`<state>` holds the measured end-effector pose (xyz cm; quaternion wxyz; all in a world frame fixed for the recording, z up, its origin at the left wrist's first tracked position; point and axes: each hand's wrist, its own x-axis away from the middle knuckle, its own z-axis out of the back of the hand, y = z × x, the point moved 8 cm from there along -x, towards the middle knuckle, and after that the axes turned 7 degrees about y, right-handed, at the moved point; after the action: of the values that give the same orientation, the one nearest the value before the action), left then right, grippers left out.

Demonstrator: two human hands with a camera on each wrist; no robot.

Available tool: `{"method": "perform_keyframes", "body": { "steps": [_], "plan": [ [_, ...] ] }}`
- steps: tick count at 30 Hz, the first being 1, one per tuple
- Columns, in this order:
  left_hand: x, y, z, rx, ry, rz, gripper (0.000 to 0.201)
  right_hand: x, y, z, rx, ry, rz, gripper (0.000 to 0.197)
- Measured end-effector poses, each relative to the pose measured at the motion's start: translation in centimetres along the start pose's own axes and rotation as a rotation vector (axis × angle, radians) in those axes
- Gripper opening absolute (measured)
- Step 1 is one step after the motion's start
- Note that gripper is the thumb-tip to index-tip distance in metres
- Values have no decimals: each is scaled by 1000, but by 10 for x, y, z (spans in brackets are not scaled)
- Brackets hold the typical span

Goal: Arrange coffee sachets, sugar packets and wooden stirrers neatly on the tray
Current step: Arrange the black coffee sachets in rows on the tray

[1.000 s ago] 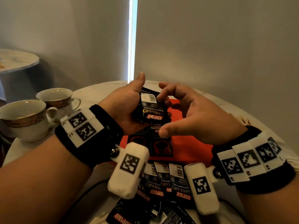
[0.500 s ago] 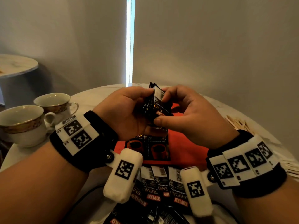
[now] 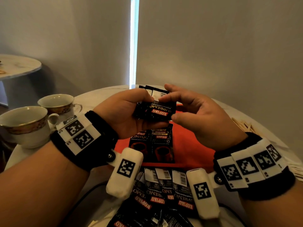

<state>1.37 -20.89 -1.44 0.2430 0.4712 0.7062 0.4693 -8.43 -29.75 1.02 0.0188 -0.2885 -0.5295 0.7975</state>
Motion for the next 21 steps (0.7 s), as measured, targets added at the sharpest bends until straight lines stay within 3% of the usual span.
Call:
{"method": "perform_keyframes", "body": {
  "steps": [4, 9, 13, 17, 21],
  "plan": [
    [-2, 4, 4, 4, 62, -35, 51, 0, -6, 5, 43, 29, 67, 49],
    [-2, 8, 5, 43, 83, -73, 43, -2, -14, 7, 200, 100, 168, 40],
    [-7, 9, 13, 64, 128, -99, 44, -2, -16, 5, 130, 119, 188, 30],
    [-10, 5, 17, 23, 98, -44, 31, 0, -25, 14, 139, 250, 226, 22],
    [-15, 5, 29, -24, 120, -15, 31, 3, -28, 34, 41, 455, 204, 14]
  ]
}}
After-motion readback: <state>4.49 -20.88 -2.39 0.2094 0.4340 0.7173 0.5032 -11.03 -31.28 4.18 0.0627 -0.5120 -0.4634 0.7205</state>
